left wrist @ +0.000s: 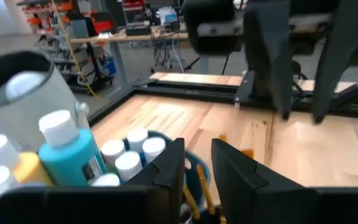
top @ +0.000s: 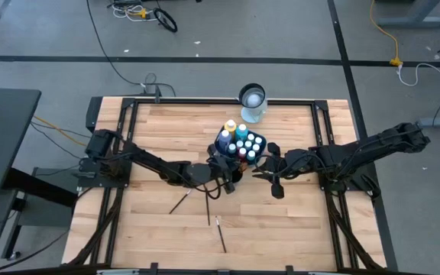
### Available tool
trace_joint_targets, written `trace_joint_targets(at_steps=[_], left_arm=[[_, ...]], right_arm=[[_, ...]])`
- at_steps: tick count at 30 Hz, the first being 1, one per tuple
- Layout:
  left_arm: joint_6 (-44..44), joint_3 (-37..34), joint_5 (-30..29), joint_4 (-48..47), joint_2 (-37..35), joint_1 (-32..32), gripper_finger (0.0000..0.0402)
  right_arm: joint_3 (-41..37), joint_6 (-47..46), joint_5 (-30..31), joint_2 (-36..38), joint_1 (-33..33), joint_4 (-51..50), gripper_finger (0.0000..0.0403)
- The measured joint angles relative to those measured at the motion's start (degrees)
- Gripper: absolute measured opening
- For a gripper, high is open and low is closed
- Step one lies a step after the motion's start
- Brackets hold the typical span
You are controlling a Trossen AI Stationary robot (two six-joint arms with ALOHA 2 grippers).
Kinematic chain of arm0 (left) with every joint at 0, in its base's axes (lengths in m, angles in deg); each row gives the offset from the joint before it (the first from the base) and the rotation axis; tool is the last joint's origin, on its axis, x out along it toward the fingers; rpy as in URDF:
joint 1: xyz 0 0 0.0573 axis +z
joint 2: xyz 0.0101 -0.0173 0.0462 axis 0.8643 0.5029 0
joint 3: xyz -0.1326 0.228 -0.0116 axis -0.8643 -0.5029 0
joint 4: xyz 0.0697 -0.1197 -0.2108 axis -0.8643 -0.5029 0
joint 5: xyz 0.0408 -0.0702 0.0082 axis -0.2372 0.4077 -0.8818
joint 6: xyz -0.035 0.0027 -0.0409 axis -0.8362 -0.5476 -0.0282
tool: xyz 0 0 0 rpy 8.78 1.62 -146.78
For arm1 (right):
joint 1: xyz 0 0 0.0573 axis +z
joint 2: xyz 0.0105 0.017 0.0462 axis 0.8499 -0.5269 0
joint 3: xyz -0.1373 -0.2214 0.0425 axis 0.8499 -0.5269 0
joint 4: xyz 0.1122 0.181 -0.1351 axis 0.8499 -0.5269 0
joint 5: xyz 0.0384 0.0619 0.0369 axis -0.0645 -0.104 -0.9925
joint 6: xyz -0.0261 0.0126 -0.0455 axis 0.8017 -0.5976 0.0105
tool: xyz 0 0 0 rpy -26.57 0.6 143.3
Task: Pick & Place Paint Supplies
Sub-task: Put the silver paint brush into the blue cup
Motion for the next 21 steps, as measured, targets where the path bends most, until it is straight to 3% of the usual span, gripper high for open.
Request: trace_joint_targets(at_steps=[5,10,15,21], left_arm=[[1.9,2.1,-2.8,-5.1,-4.3,-2.6,0.01],[-3.8,5.1,-6.8,-24.3,-10.4,-5.5,0.01],[-20.7,6.6,-2.1,-43.5,-14.9,-6.9,0.01],[-33.6,6.1,6.5,-60.8,-15.5,-6.7,0.01]], right_arm=[[0.0,1.1,0.0,0.0,0.0,0.1,0.0072],[0.0,2.7,0.0,0.0,0.0,0.2,0.0072],[0.0,2.6,0.0,0.0,0.0,0.5,0.0072],[0.0,2.6,0.0,0.0,0.0,1.8,0.0072]])
